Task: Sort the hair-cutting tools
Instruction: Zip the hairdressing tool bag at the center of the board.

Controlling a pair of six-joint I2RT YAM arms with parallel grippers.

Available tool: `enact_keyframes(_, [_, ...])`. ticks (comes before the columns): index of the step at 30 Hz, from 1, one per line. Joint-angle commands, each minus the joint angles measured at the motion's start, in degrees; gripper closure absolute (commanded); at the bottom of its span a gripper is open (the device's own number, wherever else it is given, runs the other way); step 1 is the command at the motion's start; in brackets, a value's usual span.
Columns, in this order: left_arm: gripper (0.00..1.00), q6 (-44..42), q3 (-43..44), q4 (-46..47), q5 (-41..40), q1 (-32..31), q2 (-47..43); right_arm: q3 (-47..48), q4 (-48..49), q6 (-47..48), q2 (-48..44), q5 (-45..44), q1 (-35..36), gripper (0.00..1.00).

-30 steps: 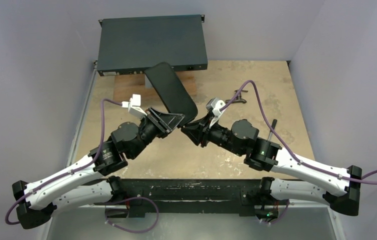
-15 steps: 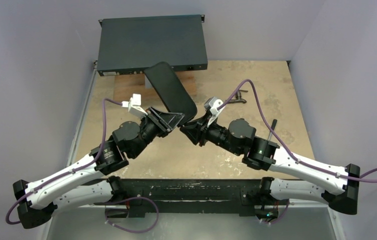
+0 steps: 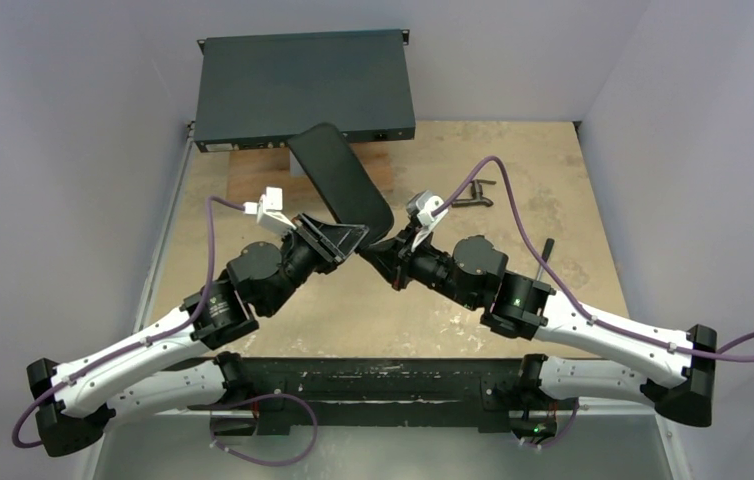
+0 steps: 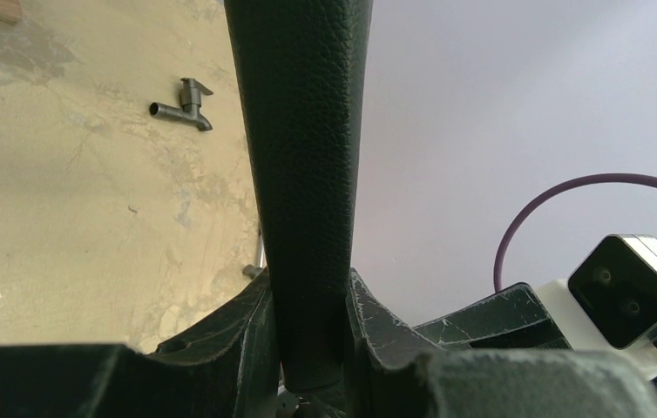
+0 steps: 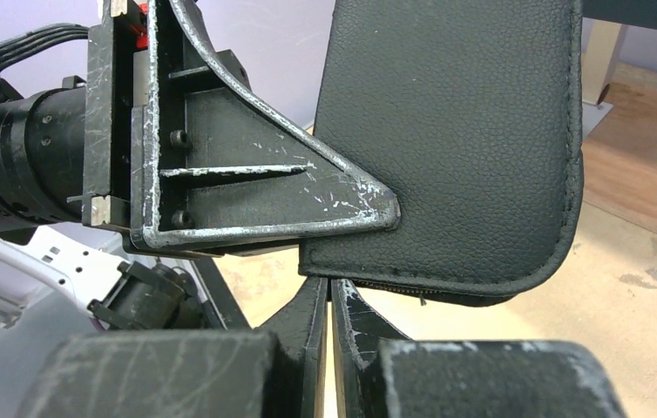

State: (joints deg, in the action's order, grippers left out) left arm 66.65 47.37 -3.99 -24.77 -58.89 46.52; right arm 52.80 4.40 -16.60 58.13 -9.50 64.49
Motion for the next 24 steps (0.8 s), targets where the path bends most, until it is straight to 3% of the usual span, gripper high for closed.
enact_keyframes(1, [1.00, -0.45, 2.76, 6.50, 3.85, -1.40, -0.26, 2.69, 3.65, -0.80, 0.78, -0.92, 0.01, 1.00])
enact_keyframes(10, [1.00, -1.58, 2.68, 5.92, 2.06, -1.41, -1.54, 0.47, 3.95, -0.81, -1.32, -0.51, -0.03, 1.00])
enact_keyframes(24, [1.00, -3.04, 2.76, 4.35, -0.76, -1.40, -3.73, -2.49, -2.04, -2.74, -3.76, -8.17, 0.11, 1.00])
